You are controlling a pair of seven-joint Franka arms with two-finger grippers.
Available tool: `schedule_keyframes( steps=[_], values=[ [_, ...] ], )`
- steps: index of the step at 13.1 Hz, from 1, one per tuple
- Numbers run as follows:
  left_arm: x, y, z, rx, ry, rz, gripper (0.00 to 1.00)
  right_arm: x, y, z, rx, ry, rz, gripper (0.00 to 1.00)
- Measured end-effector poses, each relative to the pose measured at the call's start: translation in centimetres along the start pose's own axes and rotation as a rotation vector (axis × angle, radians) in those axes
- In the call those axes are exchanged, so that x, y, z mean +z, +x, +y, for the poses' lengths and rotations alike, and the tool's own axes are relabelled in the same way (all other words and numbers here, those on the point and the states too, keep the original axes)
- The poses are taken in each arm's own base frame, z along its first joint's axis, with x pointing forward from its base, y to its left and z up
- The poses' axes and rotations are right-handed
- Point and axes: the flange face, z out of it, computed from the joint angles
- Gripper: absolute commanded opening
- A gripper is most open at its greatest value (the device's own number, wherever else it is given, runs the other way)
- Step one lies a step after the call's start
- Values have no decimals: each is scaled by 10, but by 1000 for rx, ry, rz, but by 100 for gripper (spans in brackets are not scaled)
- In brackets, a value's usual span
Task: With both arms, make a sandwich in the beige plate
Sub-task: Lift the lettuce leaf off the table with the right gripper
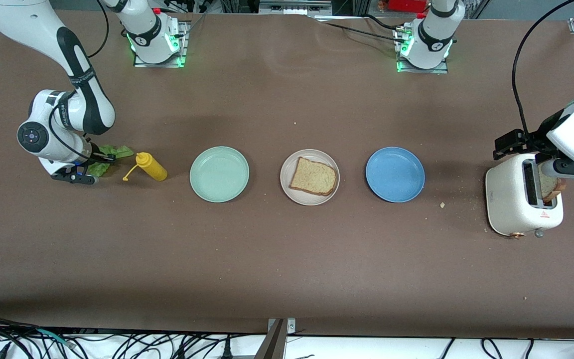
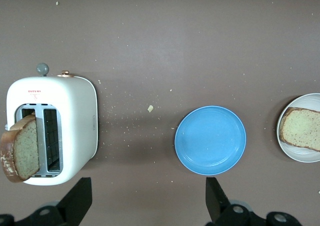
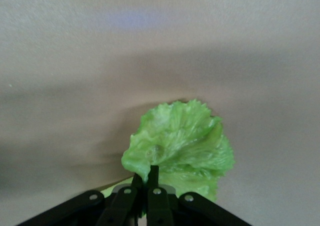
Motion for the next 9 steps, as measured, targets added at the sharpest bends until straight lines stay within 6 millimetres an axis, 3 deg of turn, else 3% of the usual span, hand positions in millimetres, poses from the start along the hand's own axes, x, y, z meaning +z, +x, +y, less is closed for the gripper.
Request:
schedule_keyframes(
  steps=[3, 9],
  values=[
    [0, 0, 0, 0, 0, 0, 100, -37, 0, 1, -2, 10, -10, 0],
    [0, 0, 0, 0, 0, 0, 100, -182, -2, 4, -14, 21, -89, 0]
  ],
)
